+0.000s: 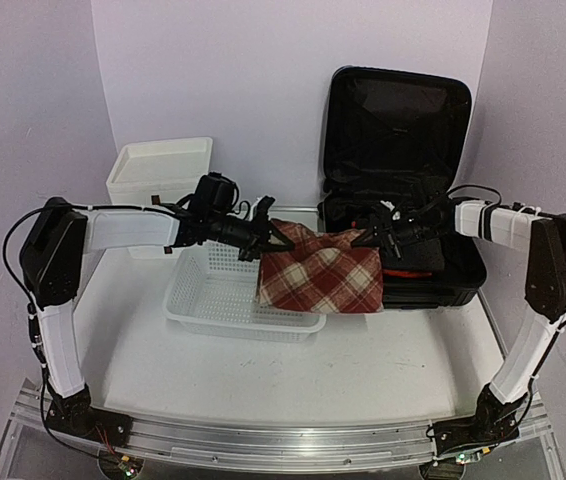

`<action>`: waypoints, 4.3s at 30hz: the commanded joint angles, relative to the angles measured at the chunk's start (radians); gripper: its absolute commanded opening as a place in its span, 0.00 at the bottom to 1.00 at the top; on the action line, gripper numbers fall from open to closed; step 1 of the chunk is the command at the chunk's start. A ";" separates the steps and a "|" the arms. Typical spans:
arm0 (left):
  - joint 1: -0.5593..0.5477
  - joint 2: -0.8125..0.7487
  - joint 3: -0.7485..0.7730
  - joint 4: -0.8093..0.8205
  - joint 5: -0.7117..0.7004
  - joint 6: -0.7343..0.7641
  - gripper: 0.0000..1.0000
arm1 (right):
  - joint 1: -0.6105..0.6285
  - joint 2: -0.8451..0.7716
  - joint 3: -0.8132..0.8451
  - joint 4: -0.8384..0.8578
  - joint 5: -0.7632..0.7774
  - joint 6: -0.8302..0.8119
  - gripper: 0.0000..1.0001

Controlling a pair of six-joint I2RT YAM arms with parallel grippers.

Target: Open, take out, and arrange the luggage

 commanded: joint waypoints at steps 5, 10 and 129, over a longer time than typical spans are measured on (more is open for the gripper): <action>0.074 -0.250 -0.195 0.051 -0.009 -0.019 0.00 | 0.138 -0.035 0.077 0.050 0.111 0.099 0.00; 0.156 -0.338 -0.315 0.048 -0.002 0.005 0.00 | 0.191 0.010 0.115 0.063 0.179 0.164 0.00; 0.056 0.012 0.046 -0.551 -0.716 0.580 0.45 | 0.436 -0.042 0.284 -0.445 1.006 -0.388 0.68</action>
